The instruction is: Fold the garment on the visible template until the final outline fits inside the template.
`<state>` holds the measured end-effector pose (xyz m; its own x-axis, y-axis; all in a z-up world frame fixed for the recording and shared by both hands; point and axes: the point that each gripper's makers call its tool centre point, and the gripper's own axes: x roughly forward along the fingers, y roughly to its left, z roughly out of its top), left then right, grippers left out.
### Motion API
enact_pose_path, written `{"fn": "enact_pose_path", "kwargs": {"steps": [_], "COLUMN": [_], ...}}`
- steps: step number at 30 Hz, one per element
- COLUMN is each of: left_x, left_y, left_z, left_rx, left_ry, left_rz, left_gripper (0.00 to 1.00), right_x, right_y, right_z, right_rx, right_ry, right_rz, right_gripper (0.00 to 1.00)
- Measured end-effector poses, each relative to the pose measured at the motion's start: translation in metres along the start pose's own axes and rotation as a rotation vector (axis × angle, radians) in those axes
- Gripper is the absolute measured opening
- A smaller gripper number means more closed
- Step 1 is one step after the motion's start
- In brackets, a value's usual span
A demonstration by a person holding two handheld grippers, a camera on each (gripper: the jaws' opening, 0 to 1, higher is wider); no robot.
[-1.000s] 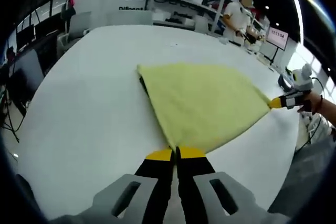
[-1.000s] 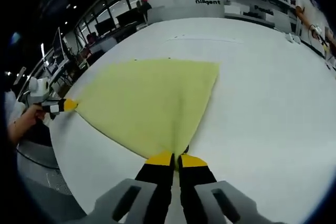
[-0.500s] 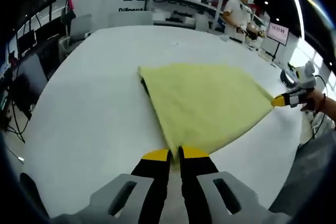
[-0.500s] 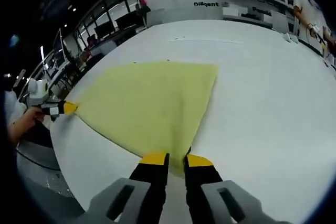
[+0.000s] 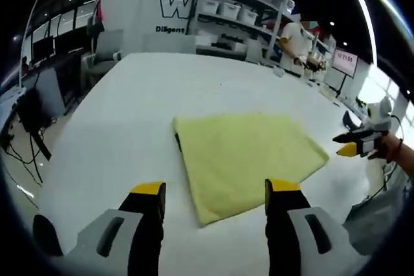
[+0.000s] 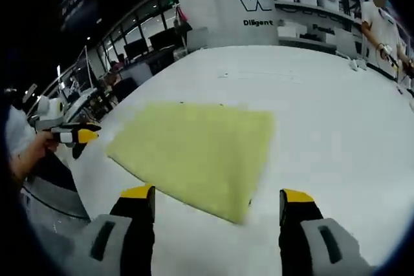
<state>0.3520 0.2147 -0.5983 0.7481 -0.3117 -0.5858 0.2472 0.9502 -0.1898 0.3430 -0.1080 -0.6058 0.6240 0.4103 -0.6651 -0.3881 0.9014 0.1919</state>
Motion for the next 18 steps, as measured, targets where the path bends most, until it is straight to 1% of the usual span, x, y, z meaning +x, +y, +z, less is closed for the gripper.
{"fn": "enact_pose_path", "kwargs": {"steps": [1,3,5,6,9,12,16,18], "left_x": [-0.004,-0.008,-0.017,-0.022,-0.033,-0.044,-0.059,-0.062], "left_y": [-0.001,-0.003,-0.007,-0.009,-0.014,-0.02,-0.029,-0.031], "left_z": [0.0,0.0,-0.001,0.0,0.003,0.001,-0.001,-0.003], "left_rx": [0.007,0.008,0.015,0.021,0.031,0.041,0.051,0.054], "left_ry": [-0.001,0.002,0.014,0.007,0.003,0.01,0.017,0.019], "left_rz": [-0.002,-0.001,-0.005,-0.003,-0.003,-0.008,-0.019,-0.018], "left_gripper": [0.75,0.77,0.82,0.87,0.98,0.99,0.99,0.99], "right_x": [-0.005,-0.009,-0.019,-0.023,-0.034,-0.046,-0.055,-0.058], "right_y": [0.003,0.007,0.012,0.015,0.02,0.027,0.032,0.034], "right_z": [0.002,0.002,0.002,0.002,0.003,0.0,-0.006,-0.008], "right_rx": [-0.008,-0.014,-0.026,-0.03,-0.033,-0.031,-0.037,-0.038], "right_ry": [-0.006,-0.003,-0.001,-0.004,-0.008,-0.009,-0.004,-0.001], "right_rz": [0.002,0.002,0.004,0.006,0.01,0.016,0.017,0.017], "right_gripper": [0.86,0.91,0.97,0.99,0.99,0.99,0.99,0.99]}}
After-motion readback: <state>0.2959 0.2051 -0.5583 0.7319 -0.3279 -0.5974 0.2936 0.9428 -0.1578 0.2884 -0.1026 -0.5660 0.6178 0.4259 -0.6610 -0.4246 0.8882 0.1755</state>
